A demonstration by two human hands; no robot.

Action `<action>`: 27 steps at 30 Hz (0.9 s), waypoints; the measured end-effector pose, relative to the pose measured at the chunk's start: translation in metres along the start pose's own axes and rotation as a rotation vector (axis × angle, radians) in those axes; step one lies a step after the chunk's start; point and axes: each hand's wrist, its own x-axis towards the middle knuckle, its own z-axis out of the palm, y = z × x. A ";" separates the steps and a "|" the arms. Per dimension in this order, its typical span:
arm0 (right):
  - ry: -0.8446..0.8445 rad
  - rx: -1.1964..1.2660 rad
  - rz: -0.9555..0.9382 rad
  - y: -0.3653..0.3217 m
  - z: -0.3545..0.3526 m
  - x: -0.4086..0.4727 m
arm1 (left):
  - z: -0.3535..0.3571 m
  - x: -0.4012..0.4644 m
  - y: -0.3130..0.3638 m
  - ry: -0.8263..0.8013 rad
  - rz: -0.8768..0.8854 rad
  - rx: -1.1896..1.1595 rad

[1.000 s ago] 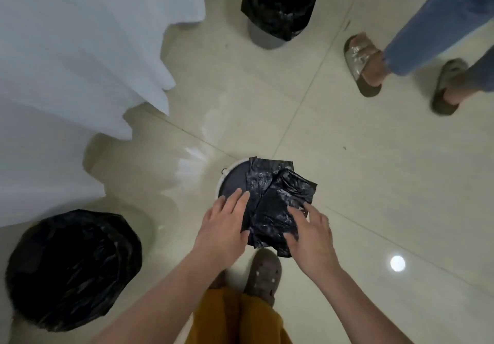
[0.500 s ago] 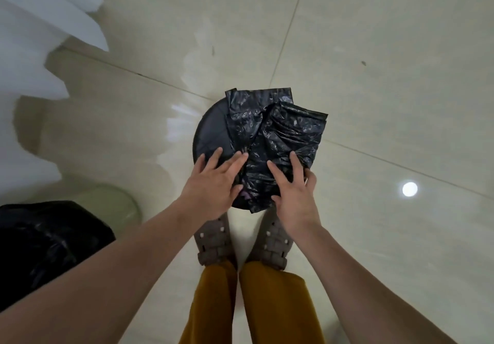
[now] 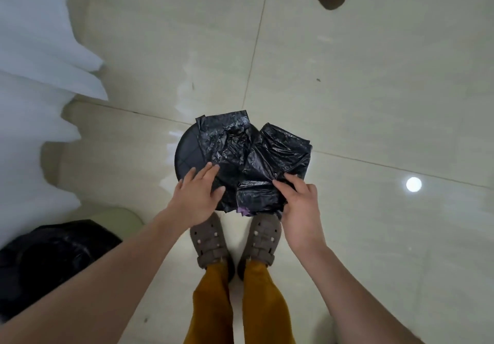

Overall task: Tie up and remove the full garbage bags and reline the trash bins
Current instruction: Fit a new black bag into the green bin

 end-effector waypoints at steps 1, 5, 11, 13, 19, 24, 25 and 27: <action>0.023 0.017 0.001 -0.003 -0.015 -0.012 | -0.010 -0.012 0.014 0.003 0.008 -0.093; 0.100 0.082 0.017 -0.018 -0.083 -0.061 | -0.057 -0.077 0.081 -0.049 0.034 -0.434; 0.312 0.157 0.008 -0.051 -0.195 -0.136 | -0.125 -0.186 0.177 -0.192 0.011 -0.850; 0.382 0.156 0.018 -0.059 -0.227 -0.159 | -0.142 -0.216 0.201 -0.194 0.062 -0.901; 0.632 0.396 0.142 -0.079 -0.306 -0.246 | -0.178 -0.301 0.265 -0.225 0.238 -0.862; 0.674 1.152 0.376 -0.079 -0.361 -0.320 | -0.196 -0.361 0.319 -0.325 0.468 -0.716; 0.666 1.270 0.420 -0.078 -0.372 -0.333 | -0.197 -0.371 0.331 -0.347 0.503 -0.673; 0.671 1.400 0.462 -0.070 -0.390 -0.358 | -0.194 -0.390 0.356 -0.398 0.566 -0.567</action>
